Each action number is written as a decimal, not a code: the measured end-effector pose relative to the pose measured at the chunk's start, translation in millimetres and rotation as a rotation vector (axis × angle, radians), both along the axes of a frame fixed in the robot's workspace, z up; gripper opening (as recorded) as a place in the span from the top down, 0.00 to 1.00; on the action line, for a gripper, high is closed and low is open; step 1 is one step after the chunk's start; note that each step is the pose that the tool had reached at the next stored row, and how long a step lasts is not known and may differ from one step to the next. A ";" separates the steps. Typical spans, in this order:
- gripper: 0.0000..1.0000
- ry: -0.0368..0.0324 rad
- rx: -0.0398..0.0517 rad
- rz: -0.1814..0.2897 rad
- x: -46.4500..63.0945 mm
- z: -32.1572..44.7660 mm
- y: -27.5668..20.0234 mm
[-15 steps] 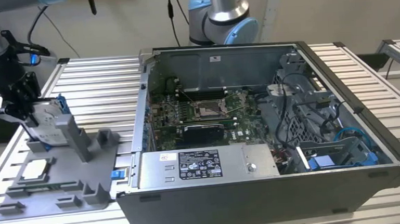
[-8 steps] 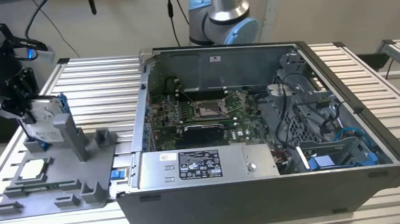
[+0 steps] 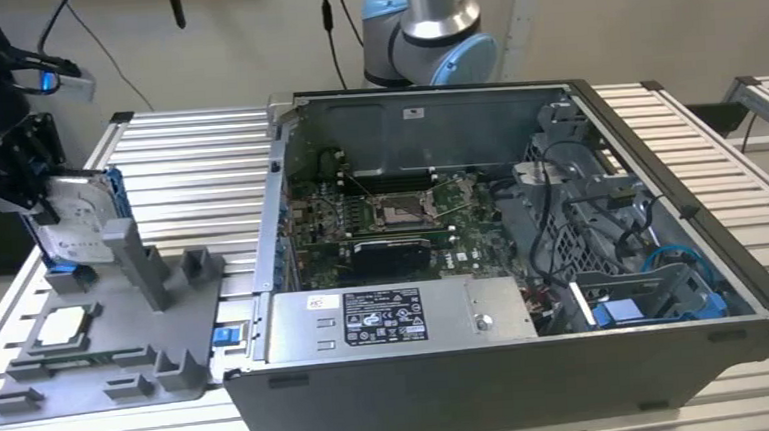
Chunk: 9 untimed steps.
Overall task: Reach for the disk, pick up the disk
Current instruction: 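Pick up the disk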
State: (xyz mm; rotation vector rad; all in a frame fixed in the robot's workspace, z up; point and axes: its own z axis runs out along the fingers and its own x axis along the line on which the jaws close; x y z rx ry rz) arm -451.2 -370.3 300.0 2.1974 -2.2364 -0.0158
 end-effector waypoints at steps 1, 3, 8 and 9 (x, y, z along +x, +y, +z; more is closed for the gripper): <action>1.00 -0.0004 0.0000 0.001 -0.1 2.6 0.0; 1.00 -0.0041 0.0000 0.004 -0.4 8.0 0.0; 1.00 -0.0215 0.0000 0.015 -2.5 24.0 0.0; 1.00 -0.0258 0.0000 0.017 -2.8 26.9 0.0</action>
